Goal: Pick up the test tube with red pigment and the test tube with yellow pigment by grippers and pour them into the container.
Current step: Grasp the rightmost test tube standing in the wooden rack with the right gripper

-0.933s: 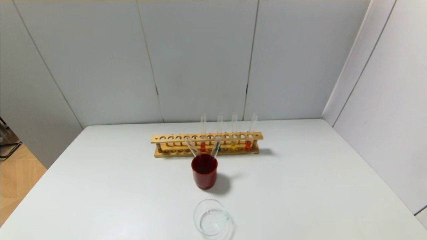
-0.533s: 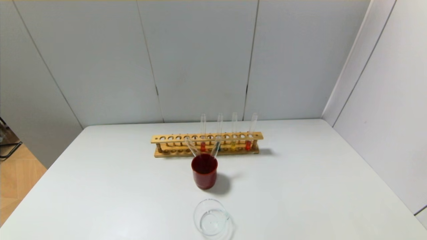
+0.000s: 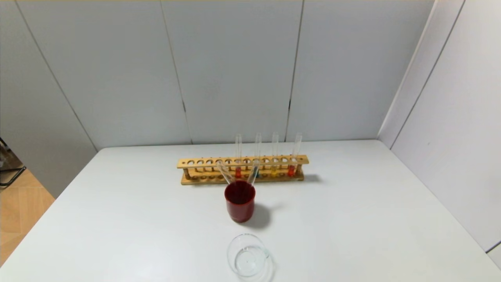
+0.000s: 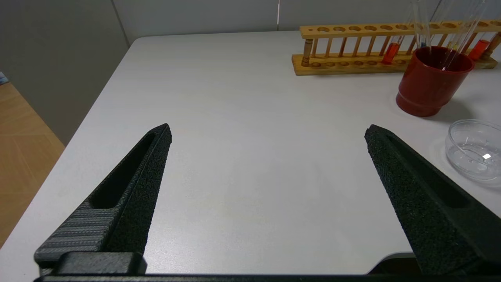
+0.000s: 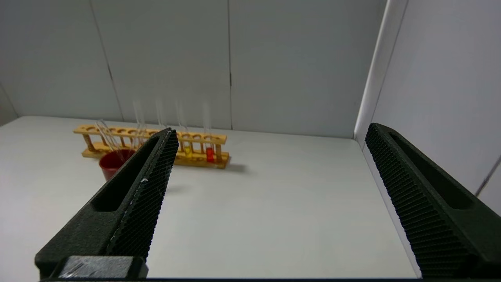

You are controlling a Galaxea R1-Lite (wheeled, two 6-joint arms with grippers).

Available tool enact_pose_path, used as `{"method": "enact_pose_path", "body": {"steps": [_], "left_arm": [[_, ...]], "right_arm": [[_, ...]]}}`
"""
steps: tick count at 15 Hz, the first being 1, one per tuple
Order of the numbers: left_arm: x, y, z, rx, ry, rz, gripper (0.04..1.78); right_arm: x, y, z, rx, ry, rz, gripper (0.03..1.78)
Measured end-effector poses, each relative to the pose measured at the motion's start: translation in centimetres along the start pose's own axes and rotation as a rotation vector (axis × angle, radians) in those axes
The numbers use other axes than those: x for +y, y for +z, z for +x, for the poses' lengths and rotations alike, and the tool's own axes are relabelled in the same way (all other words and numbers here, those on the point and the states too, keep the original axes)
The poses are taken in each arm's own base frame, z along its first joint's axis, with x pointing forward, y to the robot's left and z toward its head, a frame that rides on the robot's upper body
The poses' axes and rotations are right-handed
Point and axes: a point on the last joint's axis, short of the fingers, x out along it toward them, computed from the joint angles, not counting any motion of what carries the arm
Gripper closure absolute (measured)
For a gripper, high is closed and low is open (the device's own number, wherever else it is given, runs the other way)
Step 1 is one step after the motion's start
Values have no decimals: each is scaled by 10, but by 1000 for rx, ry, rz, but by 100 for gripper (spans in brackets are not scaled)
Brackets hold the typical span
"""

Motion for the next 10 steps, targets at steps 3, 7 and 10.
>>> {"method": "enact_pose_path", "body": {"steps": [3, 7, 10], "left_arm": [[0, 0, 0, 0, 0, 0, 7], [0, 0, 0, 0, 0, 0, 7], [0, 0, 0, 0, 0, 0, 7]], "right_arm": [[-6, 31, 23, 24, 94, 26, 6], [-9, 64, 73, 37, 181, 86, 6], [-6, 77, 115, 67, 195, 98, 6]]}}
